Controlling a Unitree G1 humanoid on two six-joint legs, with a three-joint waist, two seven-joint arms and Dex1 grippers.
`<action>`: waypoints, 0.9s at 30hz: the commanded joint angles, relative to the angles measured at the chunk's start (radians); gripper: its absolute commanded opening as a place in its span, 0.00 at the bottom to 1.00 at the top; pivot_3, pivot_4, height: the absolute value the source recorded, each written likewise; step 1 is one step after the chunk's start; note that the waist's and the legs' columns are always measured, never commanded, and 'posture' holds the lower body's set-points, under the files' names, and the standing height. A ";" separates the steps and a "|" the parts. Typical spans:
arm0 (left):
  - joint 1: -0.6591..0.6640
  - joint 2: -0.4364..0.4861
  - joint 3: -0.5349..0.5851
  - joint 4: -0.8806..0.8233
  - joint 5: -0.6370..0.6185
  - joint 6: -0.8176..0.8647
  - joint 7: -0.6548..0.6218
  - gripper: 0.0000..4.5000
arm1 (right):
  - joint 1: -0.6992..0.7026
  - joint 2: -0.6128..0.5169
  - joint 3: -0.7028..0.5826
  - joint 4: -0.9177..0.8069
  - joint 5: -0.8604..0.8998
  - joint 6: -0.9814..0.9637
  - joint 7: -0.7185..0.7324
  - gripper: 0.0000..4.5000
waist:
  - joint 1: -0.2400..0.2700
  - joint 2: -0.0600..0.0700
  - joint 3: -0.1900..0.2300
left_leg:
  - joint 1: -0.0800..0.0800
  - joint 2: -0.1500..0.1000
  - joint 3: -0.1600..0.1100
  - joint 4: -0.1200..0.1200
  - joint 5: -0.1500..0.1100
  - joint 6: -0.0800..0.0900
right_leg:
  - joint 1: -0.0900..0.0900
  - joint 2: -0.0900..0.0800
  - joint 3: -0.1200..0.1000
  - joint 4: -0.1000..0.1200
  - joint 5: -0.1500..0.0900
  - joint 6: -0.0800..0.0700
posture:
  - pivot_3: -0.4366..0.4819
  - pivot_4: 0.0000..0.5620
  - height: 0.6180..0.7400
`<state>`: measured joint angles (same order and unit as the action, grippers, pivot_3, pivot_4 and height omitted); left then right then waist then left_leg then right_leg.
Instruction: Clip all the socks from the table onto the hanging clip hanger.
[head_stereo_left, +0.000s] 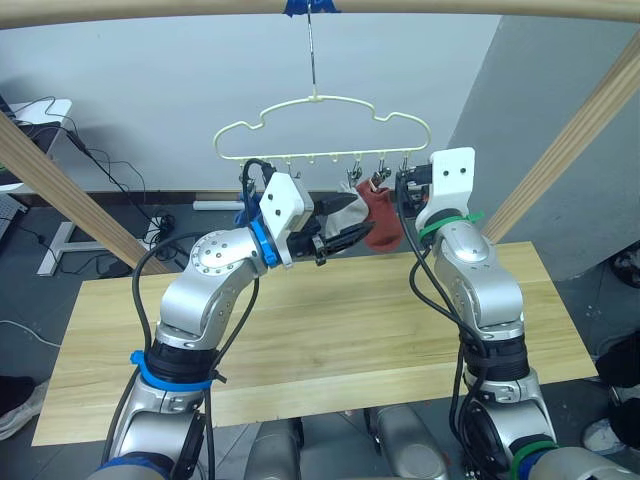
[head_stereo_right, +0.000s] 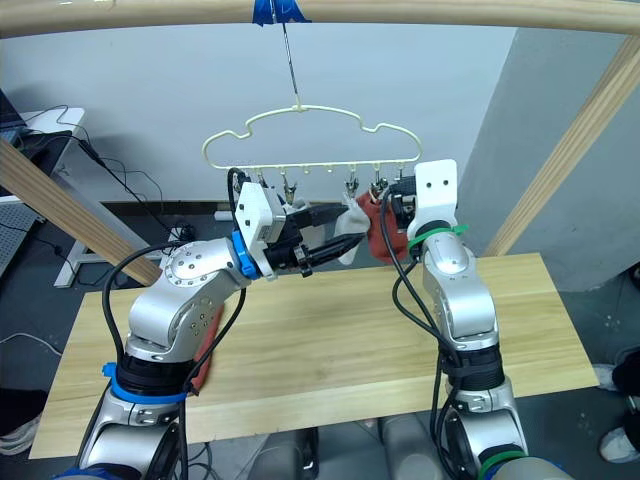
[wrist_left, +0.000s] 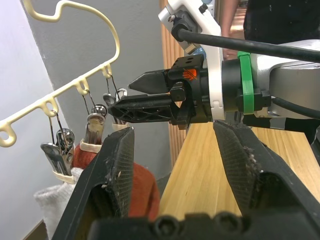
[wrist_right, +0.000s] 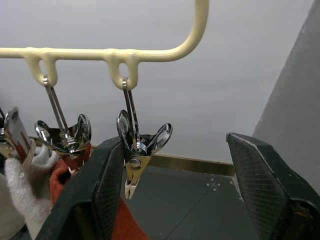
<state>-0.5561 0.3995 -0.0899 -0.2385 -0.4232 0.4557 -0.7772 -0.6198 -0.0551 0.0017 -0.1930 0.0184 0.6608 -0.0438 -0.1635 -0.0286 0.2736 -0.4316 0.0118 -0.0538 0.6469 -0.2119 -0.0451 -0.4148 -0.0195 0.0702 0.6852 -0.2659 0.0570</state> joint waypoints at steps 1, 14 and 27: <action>-0.019 0.010 0.006 -0.027 -0.003 -0.013 -0.009 0.61 | -0.047 0.033 -0.043 -0.015 0.026 0.002 -0.023 0.74 | -0.001 0.000 0.000 | 0.000 0.000 0.000 0.000 0.000 0.000 | 0.000 0.000 0.000 0.000 0.000 0.000 | 0.27 0.34 1.00; -0.006 0.015 -0.002 -0.011 0.012 -0.035 -0.015 0.61 | -0.110 0.136 -0.132 0.007 0.118 0.070 -0.060 0.74 | -0.001 0.000 0.000 | 0.001 0.000 0.000 0.001 0.001 0.000 | 0.000 0.000 0.000 0.004 0.000 0.000 | 0.28 0.34 1.00; -0.002 0.010 -0.003 -0.004 0.021 -0.042 -0.016 0.61 | -0.107 0.160 -0.130 -0.001 0.136 0.104 -0.077 0.74 | -0.001 0.000 0.000 | 0.001 0.000 0.000 0.000 0.002 0.000 | -0.001 0.000 0.000 0.005 0.000 0.000 | 0.28 0.34 1.00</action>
<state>-0.5555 0.4091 -0.0936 -0.2240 -0.4076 0.4293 -0.7955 -0.7193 0.0996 -0.1348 -0.1623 0.1398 0.7653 -0.1147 -0.1648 -0.0283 0.2731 -0.4306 0.0117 -0.0538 0.6473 -0.2103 -0.0455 -0.4158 -0.0196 0.0703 0.6901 -0.2659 0.0570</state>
